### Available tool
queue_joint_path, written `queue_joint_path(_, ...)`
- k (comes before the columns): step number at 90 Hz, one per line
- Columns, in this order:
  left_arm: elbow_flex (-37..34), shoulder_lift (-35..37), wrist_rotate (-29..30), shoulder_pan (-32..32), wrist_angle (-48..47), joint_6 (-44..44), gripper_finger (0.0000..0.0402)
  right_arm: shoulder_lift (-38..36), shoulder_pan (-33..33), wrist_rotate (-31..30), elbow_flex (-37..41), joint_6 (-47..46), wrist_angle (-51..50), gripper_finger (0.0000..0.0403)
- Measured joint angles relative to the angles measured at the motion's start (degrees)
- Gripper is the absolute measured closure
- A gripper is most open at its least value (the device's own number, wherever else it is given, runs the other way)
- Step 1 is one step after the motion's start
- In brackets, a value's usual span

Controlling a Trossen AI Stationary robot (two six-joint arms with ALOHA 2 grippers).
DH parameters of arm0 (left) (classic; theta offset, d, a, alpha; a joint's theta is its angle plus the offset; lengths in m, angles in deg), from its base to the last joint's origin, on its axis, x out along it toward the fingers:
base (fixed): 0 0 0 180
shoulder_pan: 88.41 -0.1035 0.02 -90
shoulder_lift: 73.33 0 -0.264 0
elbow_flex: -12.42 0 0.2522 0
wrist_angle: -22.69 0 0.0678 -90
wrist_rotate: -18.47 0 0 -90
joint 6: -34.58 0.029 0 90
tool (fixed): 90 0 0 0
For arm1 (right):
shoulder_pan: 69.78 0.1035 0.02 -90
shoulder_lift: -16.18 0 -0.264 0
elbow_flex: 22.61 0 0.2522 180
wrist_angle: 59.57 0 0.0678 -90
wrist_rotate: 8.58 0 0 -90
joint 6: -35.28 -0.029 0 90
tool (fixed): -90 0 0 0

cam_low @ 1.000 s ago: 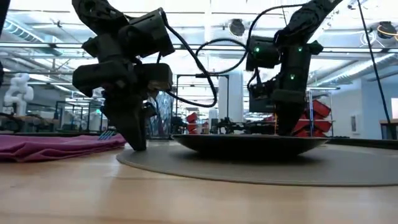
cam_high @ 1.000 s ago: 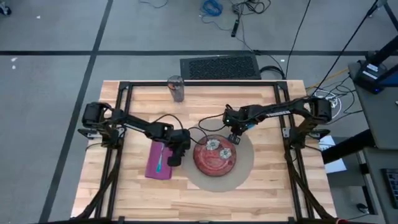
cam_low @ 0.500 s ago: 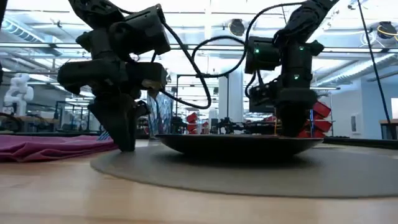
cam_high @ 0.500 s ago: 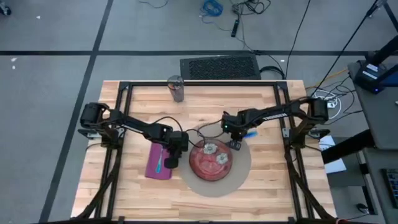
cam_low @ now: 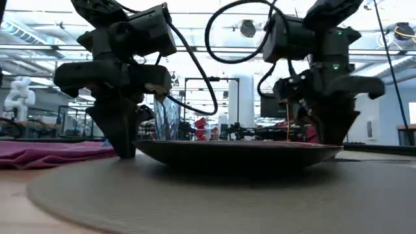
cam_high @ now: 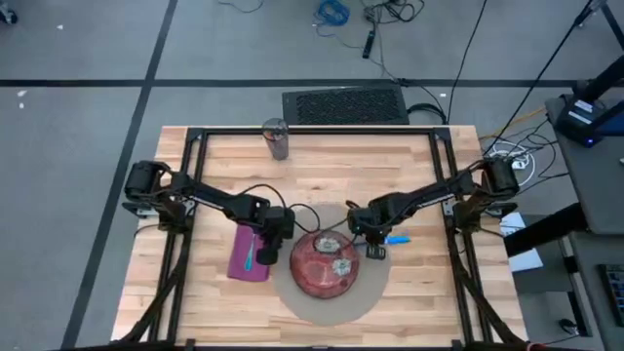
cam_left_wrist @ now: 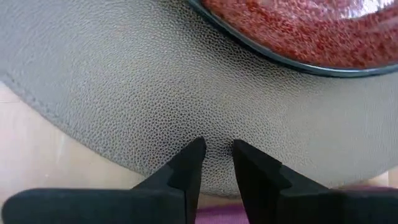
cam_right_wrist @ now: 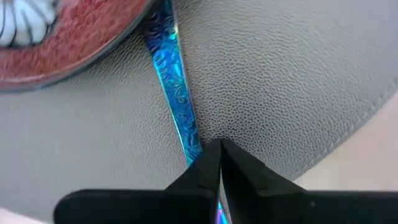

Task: Set table place
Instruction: Put the blue knife on the middle right of the table

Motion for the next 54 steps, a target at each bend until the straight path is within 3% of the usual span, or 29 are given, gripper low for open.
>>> queue_joint_path(40, 0.0, 0.0, 0.17, 0.02, 0.1, -0.04, 0.0321, -6.84, 3.16, -4.68, 0.34, -4.79, -9.38, 0.0403)
queue_joint_path(54, 0.0, 0.0, 0.22, 0.02, 0.13, -0.04, 0.0321, -7.99, 5.72, -1.39, 0.26, -6.66, -8.61, 0.0403)
